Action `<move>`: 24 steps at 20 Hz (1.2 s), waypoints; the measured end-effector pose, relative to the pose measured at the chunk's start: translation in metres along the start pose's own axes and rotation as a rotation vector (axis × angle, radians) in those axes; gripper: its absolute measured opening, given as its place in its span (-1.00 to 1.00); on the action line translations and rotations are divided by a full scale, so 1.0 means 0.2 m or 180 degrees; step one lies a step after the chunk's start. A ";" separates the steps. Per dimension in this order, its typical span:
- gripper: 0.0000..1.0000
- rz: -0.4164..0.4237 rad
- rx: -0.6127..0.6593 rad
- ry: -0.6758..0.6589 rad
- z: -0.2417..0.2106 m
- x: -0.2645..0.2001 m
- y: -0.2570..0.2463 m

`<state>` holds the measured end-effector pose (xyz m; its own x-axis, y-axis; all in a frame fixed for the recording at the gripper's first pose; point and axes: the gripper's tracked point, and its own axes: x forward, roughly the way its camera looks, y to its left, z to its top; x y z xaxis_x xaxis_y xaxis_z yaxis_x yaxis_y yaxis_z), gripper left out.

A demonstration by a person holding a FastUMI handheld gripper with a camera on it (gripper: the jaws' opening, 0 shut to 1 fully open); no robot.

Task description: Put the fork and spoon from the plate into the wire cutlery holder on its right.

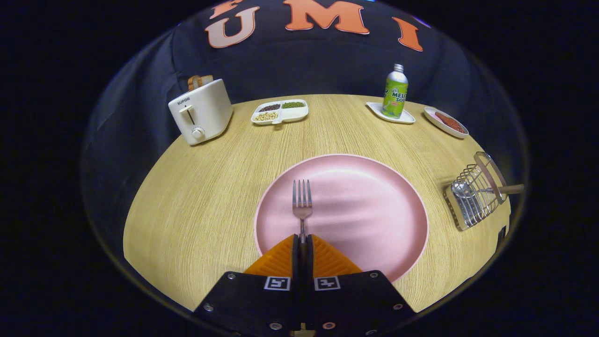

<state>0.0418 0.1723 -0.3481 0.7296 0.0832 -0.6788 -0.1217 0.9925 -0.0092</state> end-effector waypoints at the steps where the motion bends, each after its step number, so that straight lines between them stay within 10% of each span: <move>1: -0.93 0.0031 0.0005 -0.0001 0.02 -0.02 -0.01; 9: -0.93 0.0275 -0.0107 -0.0028 0.25 -0.29 -0.25; 24: -0.93 -0.0138 -0.0344 0.0258 0.42 -0.56 -1.08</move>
<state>0.0435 -0.0436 -0.2083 0.6795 0.0285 -0.7331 -0.1661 0.9793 -0.1159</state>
